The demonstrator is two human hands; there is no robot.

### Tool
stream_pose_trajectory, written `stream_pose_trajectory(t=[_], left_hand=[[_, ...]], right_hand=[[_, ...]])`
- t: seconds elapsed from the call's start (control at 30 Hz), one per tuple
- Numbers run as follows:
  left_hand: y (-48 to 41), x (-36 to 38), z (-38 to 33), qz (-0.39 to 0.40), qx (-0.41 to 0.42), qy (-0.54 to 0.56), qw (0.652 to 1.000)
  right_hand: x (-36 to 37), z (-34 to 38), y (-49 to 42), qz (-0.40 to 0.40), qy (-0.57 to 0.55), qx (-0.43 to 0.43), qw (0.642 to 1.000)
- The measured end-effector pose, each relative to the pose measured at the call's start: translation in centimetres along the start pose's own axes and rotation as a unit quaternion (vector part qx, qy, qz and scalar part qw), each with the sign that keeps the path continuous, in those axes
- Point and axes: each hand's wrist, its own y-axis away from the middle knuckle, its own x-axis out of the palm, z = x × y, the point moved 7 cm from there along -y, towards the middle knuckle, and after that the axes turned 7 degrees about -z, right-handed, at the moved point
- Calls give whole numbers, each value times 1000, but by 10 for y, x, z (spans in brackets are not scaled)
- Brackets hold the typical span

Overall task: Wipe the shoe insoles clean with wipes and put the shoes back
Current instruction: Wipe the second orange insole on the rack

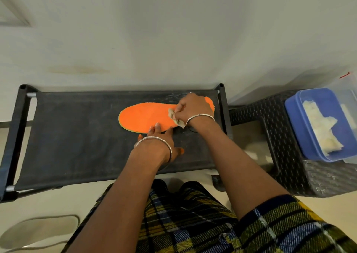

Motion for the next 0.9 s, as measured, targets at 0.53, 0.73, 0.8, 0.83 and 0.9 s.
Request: stream_pose_trajectory(t=[0.53, 0.73, 0.8, 0.83, 0.9], left_hand=[[1, 12, 2, 31, 1, -21, 999], [7, 9, 0, 40, 2, -25, 999], [8, 8, -2, 39, 2, -27, 999], [8, 7, -3, 37, 2, -26, 999], [7, 8, -2, 32, -1, -19, 999]], right_hand=[[15, 6, -2, 32, -19, -14, 999], [-5, -17, -12, -62, 27, 27, 997], [4, -4, -8, -41, 9, -7, 999], [10, 4, -5, -25, -12, -25, 999], [19, 17, 2, 12, -47, -43, 998]])
